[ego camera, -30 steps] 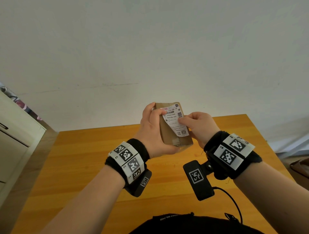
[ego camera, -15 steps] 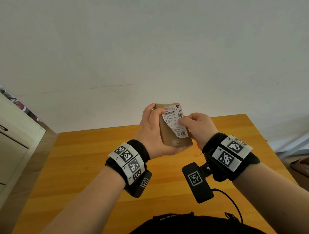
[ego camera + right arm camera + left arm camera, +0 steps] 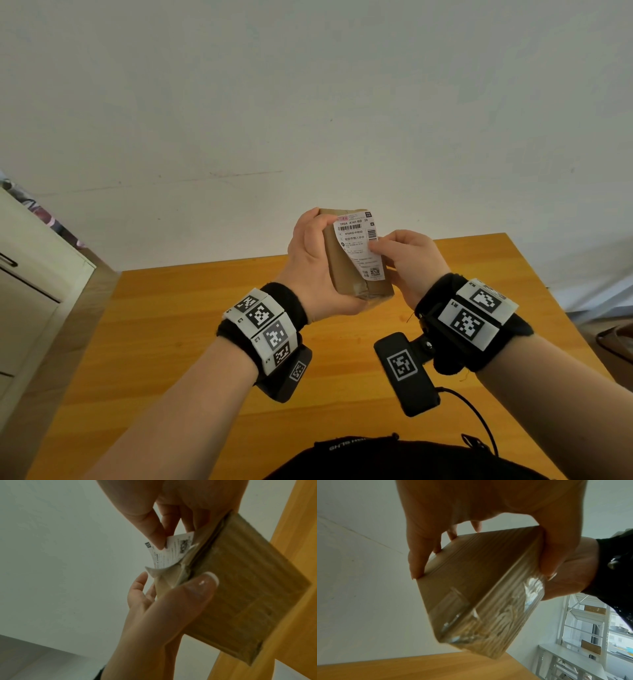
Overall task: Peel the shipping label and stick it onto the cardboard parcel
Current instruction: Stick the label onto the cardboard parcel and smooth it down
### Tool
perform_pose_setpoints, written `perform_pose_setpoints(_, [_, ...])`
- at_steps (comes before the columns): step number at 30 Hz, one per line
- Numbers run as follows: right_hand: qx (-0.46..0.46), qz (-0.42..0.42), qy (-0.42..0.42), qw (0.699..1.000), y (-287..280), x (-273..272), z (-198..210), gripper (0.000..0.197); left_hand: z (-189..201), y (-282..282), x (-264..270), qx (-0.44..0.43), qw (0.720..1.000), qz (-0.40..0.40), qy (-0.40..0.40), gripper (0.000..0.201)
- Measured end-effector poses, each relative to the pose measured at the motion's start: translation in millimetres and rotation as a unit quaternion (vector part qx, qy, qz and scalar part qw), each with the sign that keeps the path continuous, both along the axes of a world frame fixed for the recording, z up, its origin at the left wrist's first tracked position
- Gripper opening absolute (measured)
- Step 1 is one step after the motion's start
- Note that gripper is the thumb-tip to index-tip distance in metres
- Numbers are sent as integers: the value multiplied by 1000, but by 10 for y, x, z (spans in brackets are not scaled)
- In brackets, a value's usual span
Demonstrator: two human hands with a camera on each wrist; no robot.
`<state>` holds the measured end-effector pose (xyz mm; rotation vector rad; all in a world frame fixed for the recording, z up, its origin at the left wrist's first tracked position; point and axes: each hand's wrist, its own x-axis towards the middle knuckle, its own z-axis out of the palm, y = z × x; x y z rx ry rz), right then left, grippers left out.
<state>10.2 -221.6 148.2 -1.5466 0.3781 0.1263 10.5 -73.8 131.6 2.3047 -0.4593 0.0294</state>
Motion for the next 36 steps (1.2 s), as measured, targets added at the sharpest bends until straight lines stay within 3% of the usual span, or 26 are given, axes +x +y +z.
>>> perform_pose_setpoints(6, [4,-3,-7,1000,0,-6,-18,28,-34,14,28,-3,1000,-5,0,120])
perform_pose_setpoints(19, [124,-9,17,992,-49,-20,-27,22,-69,27,52,-12,999,-38,2,123])
perform_pose_setpoints(25, [41,32,-9,999,-19,-4,13,19,-99,28,19,41,998,-26,37,142])
perform_pose_setpoints(30, [-30,35,-13,999,-4,-14,31,27,-142,35,42,36,999,-15,7,137])
perform_pose_setpoints(34, [70,21,16,997,-54,8,35,29,-144,9,41,36,999,-20,-2,136])
perform_pose_setpoints(36, [117,27,29,992,-90,18,48,20,-129,27,50,34,999,-26,-2,135])
